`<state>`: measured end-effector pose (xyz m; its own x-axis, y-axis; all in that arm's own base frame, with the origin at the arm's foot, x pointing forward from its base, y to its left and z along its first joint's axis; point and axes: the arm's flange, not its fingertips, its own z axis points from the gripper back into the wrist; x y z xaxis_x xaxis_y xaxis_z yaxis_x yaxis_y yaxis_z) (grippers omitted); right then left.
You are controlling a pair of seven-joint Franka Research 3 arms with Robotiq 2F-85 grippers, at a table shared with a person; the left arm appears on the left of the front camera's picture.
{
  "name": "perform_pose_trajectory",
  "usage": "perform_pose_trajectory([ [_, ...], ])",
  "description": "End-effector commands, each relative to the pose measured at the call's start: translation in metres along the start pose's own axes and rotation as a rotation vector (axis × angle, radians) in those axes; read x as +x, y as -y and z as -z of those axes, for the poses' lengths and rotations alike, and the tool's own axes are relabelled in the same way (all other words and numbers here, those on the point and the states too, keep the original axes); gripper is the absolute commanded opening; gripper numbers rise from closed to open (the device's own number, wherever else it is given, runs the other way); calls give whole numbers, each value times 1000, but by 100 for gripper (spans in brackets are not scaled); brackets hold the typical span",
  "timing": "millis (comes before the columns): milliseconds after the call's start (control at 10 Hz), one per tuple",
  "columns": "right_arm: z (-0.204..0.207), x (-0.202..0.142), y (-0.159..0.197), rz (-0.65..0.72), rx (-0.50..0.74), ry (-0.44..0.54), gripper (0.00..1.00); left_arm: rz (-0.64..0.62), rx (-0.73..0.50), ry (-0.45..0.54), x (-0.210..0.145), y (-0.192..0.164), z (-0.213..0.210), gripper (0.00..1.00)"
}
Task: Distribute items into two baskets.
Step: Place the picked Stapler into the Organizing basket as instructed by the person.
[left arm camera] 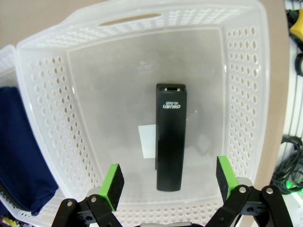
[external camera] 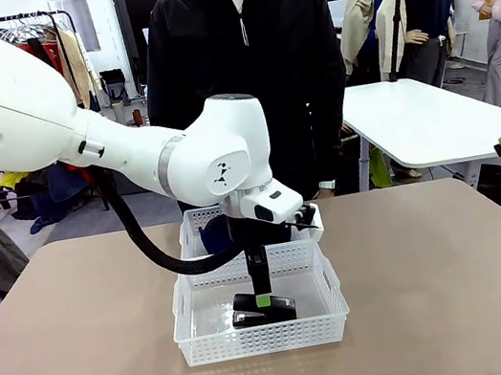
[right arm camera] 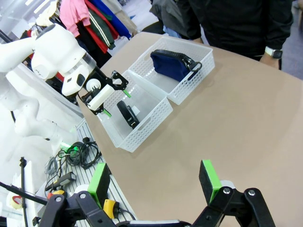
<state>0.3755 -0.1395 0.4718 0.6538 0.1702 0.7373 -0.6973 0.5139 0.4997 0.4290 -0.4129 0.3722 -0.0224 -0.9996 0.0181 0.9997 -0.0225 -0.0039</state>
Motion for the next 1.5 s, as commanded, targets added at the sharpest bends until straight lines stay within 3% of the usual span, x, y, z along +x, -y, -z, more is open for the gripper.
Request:
perform_pose_trajectory([
  [0,-1,1,-1,2,-3,-3,100,-51,-37,106,-33,-7,-25,100],
  [200,-1,1,-1,2,-3,-3,100,-148,-39,226,-84,-15,-58,100],
  [500,-1,1,-1,2,-3,-3,100,-313,-80,456,-195,-21,-100,100],
  [700,-1,1,-1,2,-3,-3,100,-451,-126,532,-259,-21,-107,100],
  [900,-1,1,-1,2,-3,-3,100,-548,-198,675,-325,-24,-114,100],
  [1200,-1,1,-1,2,-3,-3,100,-600,-210,858,-405,-3,-132,100],
  [1400,-1,1,-1,2,-3,-3,100,-618,-181,966,-435,-1,-143,100],
])
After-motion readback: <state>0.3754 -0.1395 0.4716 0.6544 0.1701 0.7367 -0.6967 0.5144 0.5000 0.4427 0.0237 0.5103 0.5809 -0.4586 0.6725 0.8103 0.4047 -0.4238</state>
